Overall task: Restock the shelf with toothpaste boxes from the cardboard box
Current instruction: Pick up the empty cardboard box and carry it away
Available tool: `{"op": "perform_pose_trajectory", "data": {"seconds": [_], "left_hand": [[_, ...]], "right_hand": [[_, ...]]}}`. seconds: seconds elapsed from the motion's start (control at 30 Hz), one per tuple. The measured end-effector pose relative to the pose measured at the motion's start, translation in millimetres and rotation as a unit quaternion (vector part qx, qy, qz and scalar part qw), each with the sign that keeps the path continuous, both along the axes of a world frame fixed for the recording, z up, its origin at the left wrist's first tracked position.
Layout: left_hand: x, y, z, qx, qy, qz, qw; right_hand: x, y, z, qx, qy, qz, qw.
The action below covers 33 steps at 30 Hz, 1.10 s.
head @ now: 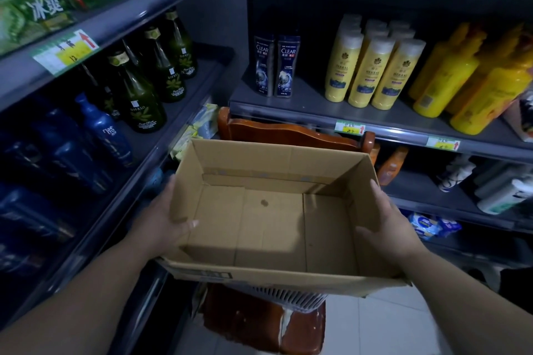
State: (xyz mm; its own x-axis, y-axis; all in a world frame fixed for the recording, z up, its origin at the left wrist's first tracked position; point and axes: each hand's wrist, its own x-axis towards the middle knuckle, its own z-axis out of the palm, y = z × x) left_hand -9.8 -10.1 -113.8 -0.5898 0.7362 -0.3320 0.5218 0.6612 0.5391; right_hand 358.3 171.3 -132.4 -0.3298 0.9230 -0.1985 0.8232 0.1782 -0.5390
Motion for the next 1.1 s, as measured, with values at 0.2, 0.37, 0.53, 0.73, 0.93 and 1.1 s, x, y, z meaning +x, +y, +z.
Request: {"op": "perform_pose_trajectory", "data": {"seconds": [0.2, 0.37, 0.53, 0.73, 0.93, 1.1], "left_hand": [[-6, -2, -5, 0.036, -0.026, -0.037, 0.998], [-8, 2, -6, 0.031, -0.013, -0.044, 0.998], [-6, 0, -5, 0.028, -0.026, -0.048, 0.998], [4, 6, 18, 0.045, -0.008, -0.05, 0.998], [20, 30, 80, 0.083, 0.031, -0.101, 0.991], [51, 50, 124, 0.122, 0.055, -0.148, 0.98]], "right_hand": [[0, 0, 1, 0.021, -0.049, 0.009, 0.999], [-3, -2, 2, 0.03, -0.06, -0.014, 0.998], [-1, -5, 17, 0.043, -0.057, -0.022, 0.997], [8, -10, 49, 0.065, -0.045, -0.036, 0.996], [37, -20, 97, 0.092, -0.058, -0.08, 0.991], [73, -39, 139, 0.12, -0.066, -0.132, 0.982]]}}
